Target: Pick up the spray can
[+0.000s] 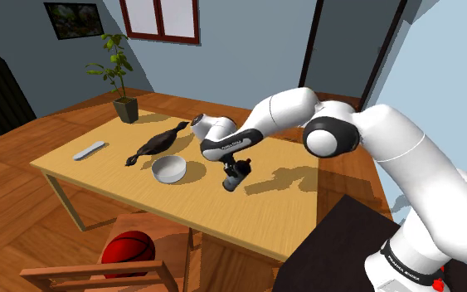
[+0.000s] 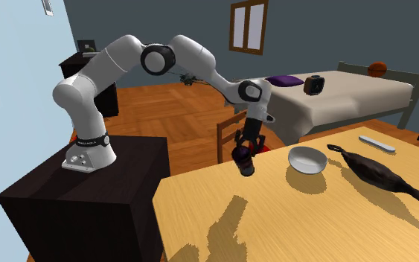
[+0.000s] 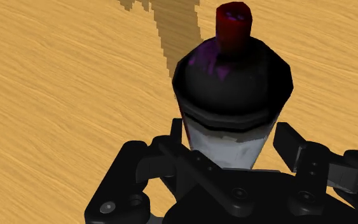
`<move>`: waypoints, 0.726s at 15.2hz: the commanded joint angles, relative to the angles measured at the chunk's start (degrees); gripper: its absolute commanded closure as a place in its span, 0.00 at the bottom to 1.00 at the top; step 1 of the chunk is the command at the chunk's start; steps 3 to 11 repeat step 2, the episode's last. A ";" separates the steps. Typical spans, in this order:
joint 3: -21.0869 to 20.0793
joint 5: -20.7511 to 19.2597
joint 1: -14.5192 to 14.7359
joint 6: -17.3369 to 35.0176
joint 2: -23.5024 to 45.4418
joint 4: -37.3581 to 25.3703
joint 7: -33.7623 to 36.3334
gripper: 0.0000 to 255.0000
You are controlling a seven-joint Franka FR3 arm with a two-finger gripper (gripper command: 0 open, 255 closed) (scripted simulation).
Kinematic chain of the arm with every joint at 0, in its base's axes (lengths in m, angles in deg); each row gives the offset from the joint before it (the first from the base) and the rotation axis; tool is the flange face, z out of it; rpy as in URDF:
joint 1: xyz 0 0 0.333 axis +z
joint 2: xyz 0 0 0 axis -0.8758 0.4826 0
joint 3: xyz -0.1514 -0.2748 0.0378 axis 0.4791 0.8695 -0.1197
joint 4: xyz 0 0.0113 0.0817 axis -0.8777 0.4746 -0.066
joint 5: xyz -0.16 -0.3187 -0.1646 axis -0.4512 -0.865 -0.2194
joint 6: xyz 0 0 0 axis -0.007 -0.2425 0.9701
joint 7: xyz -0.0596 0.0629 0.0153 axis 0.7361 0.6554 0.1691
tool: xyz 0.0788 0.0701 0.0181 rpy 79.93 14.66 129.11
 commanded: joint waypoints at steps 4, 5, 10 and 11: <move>-0.02 0.06 0.07 -0.64 -0.40 -0.28 -0.18 1.00; -0.02 0.06 0.07 -0.64 -0.40 -0.28 -0.18 1.00; -0.02 0.06 0.07 -0.64 -0.40 -0.28 -0.18 1.00; -0.02 0.06 0.07 -0.64 -0.40 -0.28 -0.18 1.00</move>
